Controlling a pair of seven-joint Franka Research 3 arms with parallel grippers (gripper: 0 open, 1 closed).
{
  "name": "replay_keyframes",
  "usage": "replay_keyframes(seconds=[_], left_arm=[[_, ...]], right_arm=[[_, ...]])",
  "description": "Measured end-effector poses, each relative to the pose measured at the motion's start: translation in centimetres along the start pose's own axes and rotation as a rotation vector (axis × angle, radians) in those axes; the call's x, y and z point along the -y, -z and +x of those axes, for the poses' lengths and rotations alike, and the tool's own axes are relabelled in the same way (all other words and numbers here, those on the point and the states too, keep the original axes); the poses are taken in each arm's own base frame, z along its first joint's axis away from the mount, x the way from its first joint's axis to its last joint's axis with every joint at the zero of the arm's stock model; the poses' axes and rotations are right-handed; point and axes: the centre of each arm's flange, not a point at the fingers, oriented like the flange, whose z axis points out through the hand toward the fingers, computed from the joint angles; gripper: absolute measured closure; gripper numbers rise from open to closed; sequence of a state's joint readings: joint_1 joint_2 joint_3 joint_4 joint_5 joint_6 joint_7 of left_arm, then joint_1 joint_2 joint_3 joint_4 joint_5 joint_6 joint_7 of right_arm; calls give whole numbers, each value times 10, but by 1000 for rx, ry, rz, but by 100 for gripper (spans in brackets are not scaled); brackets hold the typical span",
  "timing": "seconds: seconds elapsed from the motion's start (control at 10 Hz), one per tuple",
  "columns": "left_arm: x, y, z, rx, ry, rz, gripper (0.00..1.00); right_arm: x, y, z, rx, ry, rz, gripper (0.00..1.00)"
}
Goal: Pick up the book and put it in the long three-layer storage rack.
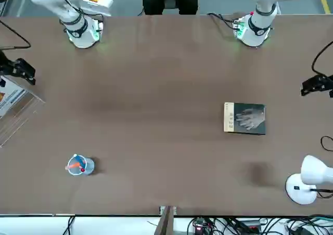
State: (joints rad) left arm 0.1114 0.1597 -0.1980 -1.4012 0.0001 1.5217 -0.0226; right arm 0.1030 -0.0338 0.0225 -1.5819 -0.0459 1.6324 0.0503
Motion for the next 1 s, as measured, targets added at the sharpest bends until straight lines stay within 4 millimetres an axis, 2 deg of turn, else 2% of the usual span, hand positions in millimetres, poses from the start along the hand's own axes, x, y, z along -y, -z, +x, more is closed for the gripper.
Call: replay_keyframes(seconds=[0.7,0.9,1.0], left_arm=[[3,-2,0,3,-14,-15,0],[22,-19,6,31,-30,-77,0],[43,-37,13,48,-41,-125,0]], right_arm=[[0,0,0,0,0,0,0],[0,0,0,0,0,0,0],[0,0,0,0,-1,0,0]])
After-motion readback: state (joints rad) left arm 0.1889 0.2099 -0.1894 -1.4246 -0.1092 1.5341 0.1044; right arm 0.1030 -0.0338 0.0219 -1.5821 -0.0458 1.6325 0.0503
